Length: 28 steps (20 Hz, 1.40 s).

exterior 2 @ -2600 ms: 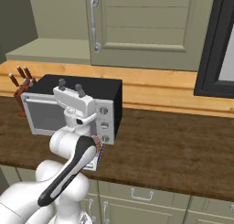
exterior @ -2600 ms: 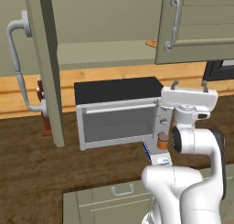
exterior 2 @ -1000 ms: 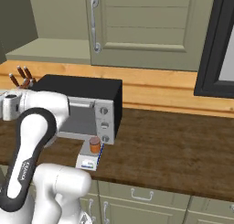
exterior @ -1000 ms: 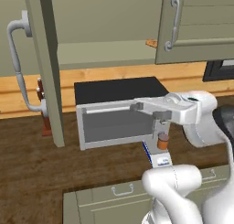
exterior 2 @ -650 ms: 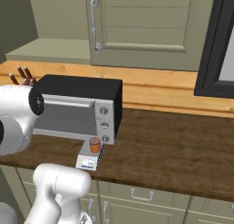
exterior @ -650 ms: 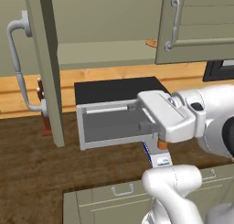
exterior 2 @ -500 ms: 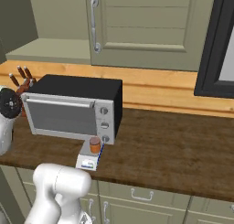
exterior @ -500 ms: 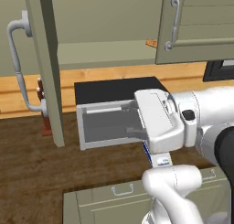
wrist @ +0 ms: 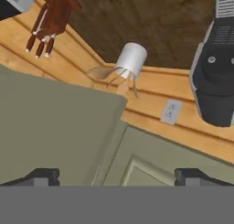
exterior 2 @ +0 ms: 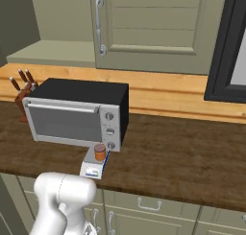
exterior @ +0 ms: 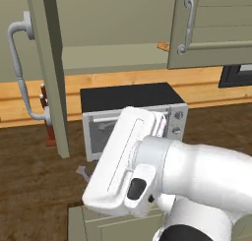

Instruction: Pick the jam and place it on the digital scale for weighing, and close the cabinet.

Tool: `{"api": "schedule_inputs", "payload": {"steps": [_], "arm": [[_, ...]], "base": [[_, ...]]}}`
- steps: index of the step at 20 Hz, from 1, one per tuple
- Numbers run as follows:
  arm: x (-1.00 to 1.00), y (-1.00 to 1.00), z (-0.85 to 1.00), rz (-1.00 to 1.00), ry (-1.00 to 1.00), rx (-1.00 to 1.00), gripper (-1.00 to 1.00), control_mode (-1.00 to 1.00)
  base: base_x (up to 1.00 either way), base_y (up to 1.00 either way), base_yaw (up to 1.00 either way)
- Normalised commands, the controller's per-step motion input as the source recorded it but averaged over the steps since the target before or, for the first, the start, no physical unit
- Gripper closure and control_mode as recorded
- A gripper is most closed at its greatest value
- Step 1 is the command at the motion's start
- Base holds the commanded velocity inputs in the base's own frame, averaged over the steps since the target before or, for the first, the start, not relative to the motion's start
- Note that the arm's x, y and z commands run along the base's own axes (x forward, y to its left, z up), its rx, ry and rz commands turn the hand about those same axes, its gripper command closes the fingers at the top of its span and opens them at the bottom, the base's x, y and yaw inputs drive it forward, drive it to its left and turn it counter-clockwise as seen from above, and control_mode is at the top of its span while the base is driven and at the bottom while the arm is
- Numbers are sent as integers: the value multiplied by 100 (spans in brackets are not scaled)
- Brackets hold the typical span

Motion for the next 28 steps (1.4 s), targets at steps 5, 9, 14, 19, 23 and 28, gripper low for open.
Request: {"api": "schedule_inputs", "payload": {"steps": [5,9,14,19,23,28], "arm": [[-55,98,-67,-40,-42,11,-100,-100],[-72,62,-44,-33,-44,9,-100,-100],[2,51,-1,-19,-26,1,-100,-100],[63,49,0,-8,-2,1,-100,-100],[49,2,1,-3,0,16,-100,-100],[40,0,0,-5,0,19,-100,-100]], "base": [[0,0,0],[0,0,0],[0,0,0],[0,0,0],[0,0,0],[0,0,0]]}}
